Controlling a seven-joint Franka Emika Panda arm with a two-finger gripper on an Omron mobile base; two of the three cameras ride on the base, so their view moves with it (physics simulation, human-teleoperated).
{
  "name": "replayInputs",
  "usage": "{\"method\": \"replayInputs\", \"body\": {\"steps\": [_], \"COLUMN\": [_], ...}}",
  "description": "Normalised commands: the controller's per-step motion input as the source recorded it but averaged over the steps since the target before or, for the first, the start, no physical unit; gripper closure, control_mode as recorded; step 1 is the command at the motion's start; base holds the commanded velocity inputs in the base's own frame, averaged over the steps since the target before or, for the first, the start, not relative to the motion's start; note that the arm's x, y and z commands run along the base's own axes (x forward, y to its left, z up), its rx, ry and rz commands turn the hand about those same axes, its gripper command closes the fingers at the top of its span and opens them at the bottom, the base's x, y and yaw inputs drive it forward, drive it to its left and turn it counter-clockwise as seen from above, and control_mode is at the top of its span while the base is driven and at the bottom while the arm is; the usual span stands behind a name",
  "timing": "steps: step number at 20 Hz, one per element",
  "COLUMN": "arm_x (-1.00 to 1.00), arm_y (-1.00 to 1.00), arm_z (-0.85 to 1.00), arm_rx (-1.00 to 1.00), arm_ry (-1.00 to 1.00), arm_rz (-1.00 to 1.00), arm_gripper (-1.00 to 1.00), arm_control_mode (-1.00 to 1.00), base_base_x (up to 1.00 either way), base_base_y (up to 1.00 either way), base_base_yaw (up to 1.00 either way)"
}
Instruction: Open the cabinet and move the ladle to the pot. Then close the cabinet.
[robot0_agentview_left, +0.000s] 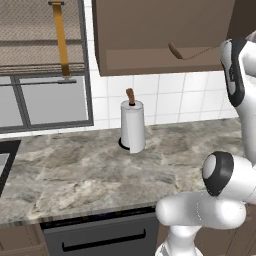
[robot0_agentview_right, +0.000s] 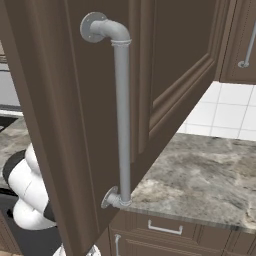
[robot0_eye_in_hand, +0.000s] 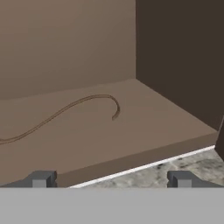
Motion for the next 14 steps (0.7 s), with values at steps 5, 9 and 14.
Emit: {"method": "replayInputs", "body": {"steps": [5, 9, 14], "arm_x": [0.32, 0.36, 0.34], "arm_y": [-0.08, -0.03, -0.04], "arm_z": [-0.06, -0.06, -0.08], "arm_rx": [0.03, 0.02, 0.0], "arm_ry": [0.03, 0.0, 0.0], "arm_rz": [0.08, 0.08, 0.03], "arm_gripper": [-1.0, -1.0, -1.0], "arm_control_mode": [-1.0, -1.0, -1.0], "base_base_x": [0.0, 0.0, 0.0], "base_base_y": [0.0, 0.0, 0.0], "base_base_yaw": [0.0, 0.0, 0.0]}}
